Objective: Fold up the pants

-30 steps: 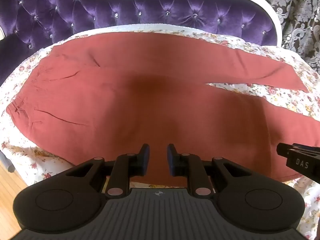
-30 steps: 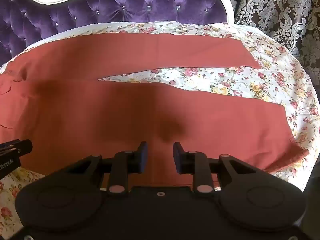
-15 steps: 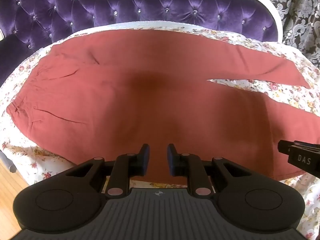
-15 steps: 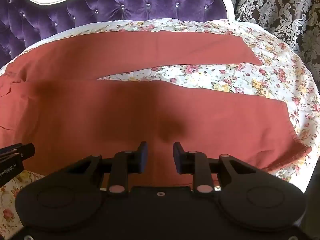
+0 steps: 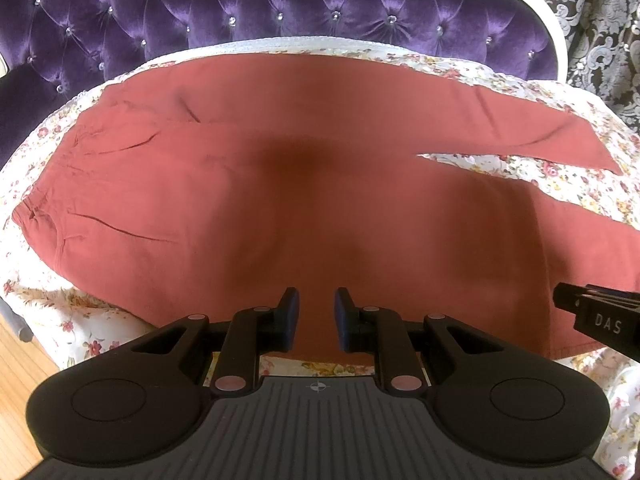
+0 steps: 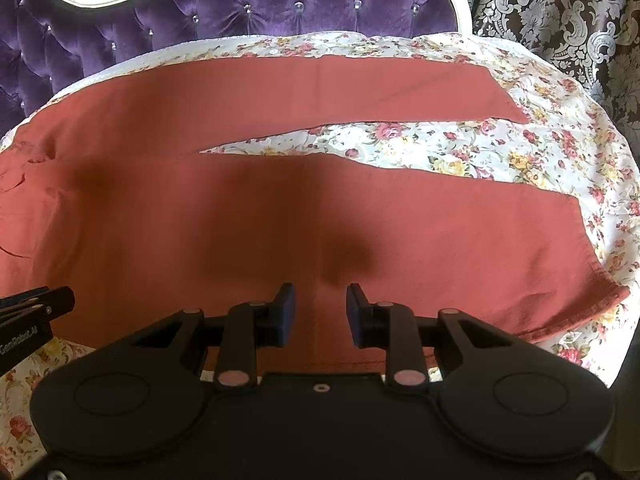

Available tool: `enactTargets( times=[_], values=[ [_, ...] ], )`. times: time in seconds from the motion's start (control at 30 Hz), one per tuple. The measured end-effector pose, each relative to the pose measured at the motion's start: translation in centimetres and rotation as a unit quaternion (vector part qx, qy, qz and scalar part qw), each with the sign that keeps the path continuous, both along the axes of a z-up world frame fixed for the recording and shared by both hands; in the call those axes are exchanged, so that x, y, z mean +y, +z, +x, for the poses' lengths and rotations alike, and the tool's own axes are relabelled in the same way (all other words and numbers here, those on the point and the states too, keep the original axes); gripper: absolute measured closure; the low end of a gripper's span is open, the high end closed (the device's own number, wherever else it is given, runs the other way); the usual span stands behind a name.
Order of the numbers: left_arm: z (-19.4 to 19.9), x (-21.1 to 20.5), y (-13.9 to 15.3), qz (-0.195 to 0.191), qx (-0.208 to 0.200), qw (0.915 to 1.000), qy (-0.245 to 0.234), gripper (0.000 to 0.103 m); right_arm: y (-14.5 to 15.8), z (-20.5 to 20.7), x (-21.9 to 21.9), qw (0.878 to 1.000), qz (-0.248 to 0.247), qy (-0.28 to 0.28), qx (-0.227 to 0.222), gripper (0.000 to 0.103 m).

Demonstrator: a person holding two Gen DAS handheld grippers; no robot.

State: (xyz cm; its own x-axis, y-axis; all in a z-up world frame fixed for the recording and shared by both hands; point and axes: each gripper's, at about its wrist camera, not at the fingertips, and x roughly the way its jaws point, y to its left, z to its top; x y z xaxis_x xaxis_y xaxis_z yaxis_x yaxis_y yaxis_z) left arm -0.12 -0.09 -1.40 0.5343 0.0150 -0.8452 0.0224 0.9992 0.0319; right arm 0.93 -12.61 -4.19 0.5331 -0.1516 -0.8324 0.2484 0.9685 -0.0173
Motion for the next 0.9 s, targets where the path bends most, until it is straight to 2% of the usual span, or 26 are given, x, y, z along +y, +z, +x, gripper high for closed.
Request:
enactTargets(
  times=[0.9],
  values=[
    [0.26,0.03,0.14,0.0,0.002,1.0,-0.001,0.084,0.13,0.03,0.2,1.0,0.017,0.006,0.009,0.066]
  ],
)
